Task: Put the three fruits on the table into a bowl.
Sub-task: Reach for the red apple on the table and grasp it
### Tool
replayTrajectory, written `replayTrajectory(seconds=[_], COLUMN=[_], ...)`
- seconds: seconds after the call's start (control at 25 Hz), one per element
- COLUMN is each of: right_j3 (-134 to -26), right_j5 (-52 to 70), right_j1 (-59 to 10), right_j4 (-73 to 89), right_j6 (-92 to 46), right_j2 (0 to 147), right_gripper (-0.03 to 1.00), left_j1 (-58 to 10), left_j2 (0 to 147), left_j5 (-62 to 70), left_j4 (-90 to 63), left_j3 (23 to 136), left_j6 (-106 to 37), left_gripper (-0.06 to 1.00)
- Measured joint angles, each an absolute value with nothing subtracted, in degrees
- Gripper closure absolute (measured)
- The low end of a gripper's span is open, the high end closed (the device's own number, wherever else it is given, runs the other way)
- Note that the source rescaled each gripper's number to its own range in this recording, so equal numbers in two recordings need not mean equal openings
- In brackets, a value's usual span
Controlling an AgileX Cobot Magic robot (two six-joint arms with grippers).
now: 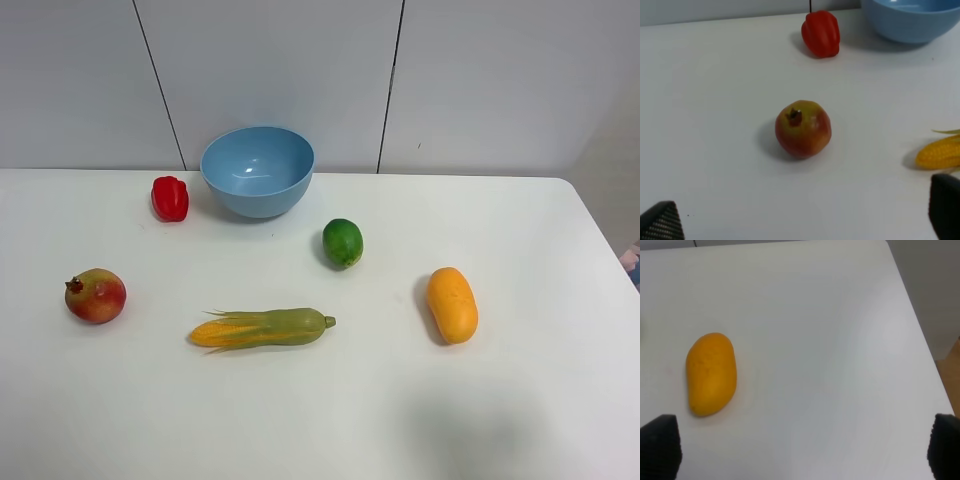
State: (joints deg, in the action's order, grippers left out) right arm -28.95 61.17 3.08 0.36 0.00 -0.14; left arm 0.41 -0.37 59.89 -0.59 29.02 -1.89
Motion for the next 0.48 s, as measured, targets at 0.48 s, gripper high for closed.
replayTrajectory(seconds=[0.48], right_j3=[-28.95], right_j5=[61.17], right_j1=[3.08], right_j4=[0.36], right_j6=[0.0], right_j2=[-0.14], right_gripper=[-0.02], left_j1=[0.41], left_j2=[-0.37], left_j5=[59.89], left_j4=[-0.59], left_j3=[29.02], left_j6=[-1.89], left_gripper=[-0.06])
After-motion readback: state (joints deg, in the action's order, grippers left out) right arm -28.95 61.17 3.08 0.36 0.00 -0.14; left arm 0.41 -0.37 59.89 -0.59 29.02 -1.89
